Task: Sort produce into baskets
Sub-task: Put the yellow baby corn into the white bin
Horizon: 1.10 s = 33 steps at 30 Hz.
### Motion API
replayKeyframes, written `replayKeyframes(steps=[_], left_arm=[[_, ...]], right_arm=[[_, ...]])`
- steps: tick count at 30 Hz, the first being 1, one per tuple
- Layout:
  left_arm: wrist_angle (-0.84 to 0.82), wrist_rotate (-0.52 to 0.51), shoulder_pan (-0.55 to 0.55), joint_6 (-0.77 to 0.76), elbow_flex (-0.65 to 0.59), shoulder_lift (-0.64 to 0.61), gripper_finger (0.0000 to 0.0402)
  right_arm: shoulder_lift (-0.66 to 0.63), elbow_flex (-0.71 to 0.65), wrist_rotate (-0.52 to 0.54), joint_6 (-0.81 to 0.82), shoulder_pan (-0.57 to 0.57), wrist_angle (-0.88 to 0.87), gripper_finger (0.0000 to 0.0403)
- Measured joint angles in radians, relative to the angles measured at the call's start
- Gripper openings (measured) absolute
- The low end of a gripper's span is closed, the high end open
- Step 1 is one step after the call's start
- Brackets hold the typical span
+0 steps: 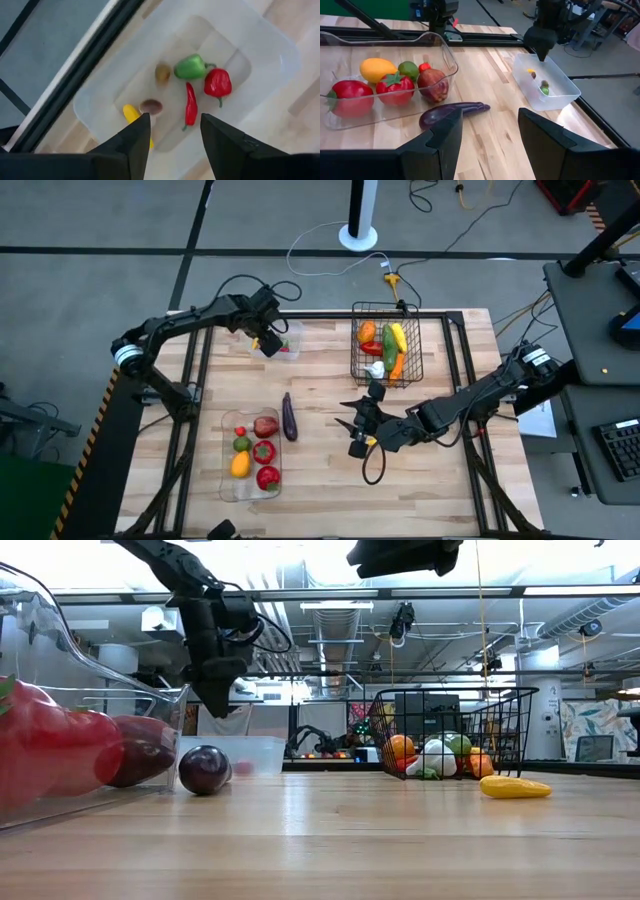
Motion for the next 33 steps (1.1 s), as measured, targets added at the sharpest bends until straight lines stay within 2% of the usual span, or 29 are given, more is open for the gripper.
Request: replayKeyframes(steps=[6,12,15,21,27,33], left_arm=[[-0.032,0.000,-0.047,-0.029,-0.005,-0.042,0.0160],[-0.027,0.000,-0.179,-0.096,-0.016,-0.148,0.0160],[-0.017,-0.013,-0.280,-0.151,-0.035,-0.212,0.0160],[-0.008,-0.159,-0.546,-0.293,-0.055,-0.303,0.0160],[-0.005,-0.245,-0.799,-0.410,-0.058,-0.310,0.0160],[0.001,-0.376,-0.997,-0.517,-0.058,-0.287,0.0160]], right_arm=[[0.000,0.000,0.000,0.021,0.000,0.000,0.0185],[0.000,0.000,-0.026,0.046,0.000,-0.002,0.0185],[0.000,0.000,-0.064,0.070,-0.002,-0.006,0.0185],[0.000,0.032,-0.144,0.166,-0.004,-0.181,0.0185],[0.000,0.075,-0.294,0.223,-0.005,-0.397,0.0185],[0.000,0.070,-0.420,0.259,-0.004,-0.578,0.0185]])
